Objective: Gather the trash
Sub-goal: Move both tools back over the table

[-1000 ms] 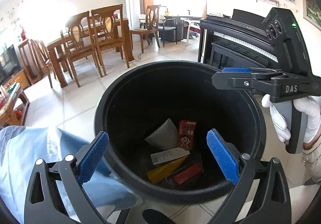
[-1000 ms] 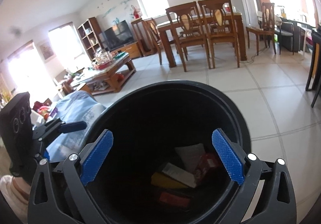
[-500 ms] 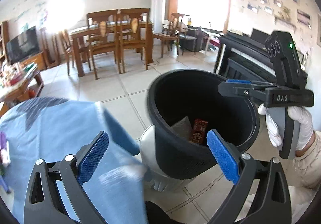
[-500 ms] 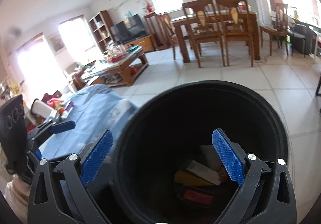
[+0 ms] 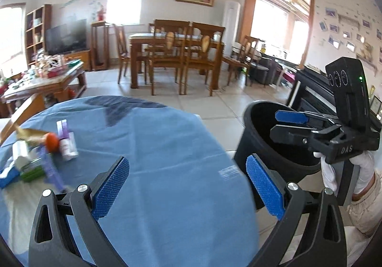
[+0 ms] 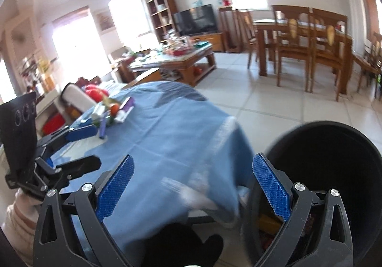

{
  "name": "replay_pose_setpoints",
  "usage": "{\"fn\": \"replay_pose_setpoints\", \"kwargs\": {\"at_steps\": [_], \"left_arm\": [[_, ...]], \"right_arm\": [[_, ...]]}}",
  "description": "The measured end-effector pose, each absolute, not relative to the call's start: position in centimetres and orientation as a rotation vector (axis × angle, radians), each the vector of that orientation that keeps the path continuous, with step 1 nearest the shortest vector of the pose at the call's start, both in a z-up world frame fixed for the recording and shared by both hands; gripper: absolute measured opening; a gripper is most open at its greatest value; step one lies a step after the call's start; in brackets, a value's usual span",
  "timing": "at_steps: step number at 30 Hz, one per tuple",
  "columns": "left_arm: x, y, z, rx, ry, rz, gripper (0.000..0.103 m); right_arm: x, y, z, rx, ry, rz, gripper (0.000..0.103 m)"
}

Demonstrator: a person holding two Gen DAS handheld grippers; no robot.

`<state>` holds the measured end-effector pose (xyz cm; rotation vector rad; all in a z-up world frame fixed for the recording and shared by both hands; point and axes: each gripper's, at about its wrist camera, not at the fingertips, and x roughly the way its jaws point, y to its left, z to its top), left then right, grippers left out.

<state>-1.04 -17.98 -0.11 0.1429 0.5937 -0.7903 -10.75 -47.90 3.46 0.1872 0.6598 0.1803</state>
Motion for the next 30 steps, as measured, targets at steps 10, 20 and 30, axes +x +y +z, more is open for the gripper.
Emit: {"fn": "replay_pose_setpoints", "kwargs": {"at_steps": [10,20,30], "left_arm": [[1.3,-9.7,-0.1,0.08,0.593,-0.646,0.098],[5.1,-2.1,-0.7,0.038,0.614,-0.491,0.098],[10.6,5.5,-1.7,0.031,0.694,-0.392,0.098]], "right_arm": [[-6.1,-39.6,3.3,0.119,0.685,0.276,0.098],[-1.4,-31.2,2.1,0.049,0.741,0.367,0.098],[3.6,-25.3,-0.1,0.018,0.85,0.422,0.098]]}}
